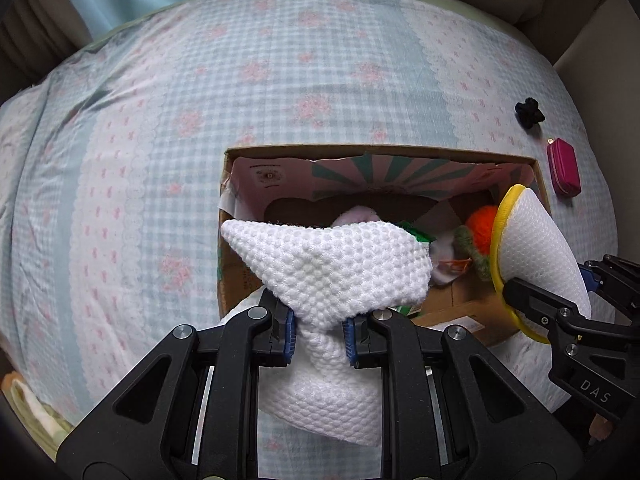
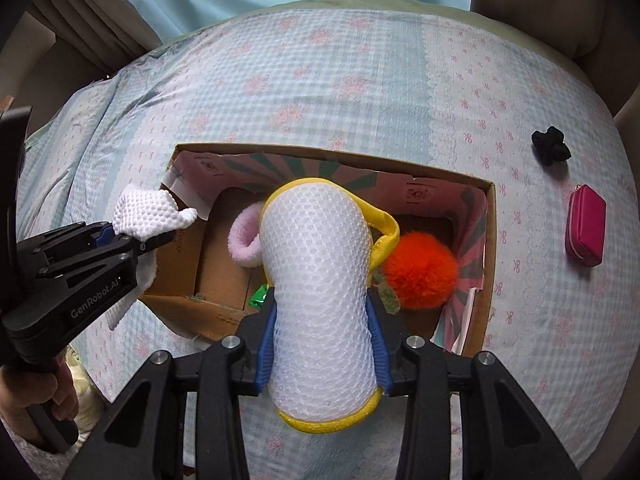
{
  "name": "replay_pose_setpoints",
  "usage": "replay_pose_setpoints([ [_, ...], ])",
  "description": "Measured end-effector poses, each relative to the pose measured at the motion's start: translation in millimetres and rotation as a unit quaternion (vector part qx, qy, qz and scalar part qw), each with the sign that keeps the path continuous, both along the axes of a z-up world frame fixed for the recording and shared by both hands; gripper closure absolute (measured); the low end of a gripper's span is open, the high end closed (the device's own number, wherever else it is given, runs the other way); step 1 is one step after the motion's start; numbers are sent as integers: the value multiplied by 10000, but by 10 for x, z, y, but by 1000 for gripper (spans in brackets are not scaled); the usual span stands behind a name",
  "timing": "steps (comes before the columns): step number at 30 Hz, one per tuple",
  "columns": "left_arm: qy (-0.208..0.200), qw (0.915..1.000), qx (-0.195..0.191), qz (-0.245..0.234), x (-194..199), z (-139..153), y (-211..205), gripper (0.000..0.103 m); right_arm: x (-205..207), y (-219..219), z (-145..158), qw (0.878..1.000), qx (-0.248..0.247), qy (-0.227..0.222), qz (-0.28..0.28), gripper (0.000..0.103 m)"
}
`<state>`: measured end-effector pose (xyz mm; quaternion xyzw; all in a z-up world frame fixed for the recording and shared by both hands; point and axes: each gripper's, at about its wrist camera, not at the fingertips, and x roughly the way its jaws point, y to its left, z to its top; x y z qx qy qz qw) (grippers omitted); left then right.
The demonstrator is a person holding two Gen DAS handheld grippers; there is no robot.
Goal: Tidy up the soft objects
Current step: 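Carry the mesh cloth and yellow-rimmed pad over the box with both tools, then open both tools to drop the cloth and pad into the box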
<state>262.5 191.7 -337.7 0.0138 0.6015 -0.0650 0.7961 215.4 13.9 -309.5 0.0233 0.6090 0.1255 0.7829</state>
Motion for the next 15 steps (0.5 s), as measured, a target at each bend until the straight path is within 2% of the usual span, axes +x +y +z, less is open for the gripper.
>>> replay_pose_setpoints([
  [6,201,9996,46,-189,310,-156,-134,87,156,-61,-263,9997,-86,240,-1,60],
  [8,305,9993,-3,-213,376,-206,-152,87,203,-41,-329,9994,-168,265,121,50],
  [9,350,9991,-40,-224,404,-226,-161,83,223,-28,-371,9992,-169,313,197,39],
  [10,383,9990,-55,-242,426,-238,-169,65,239,-14,-413,9989,-173,358,267,26],
  [11,404,9989,-7,-246,437,-246,-179,50,249,-1,-448,9985,-168,387,339,20],
  [12,369,9990,79,-232,439,-242,-184,10,251,9,-478,9984,-149,382,394,11],
  [13,230,9994,135,-198,430,-203,-180,0,246,13,-499,9983,-137,367,435,9],
  [15,127,9997,71,-209,413,-140,-182,0,226,19,-539,9979,-143,315,545,9],
])
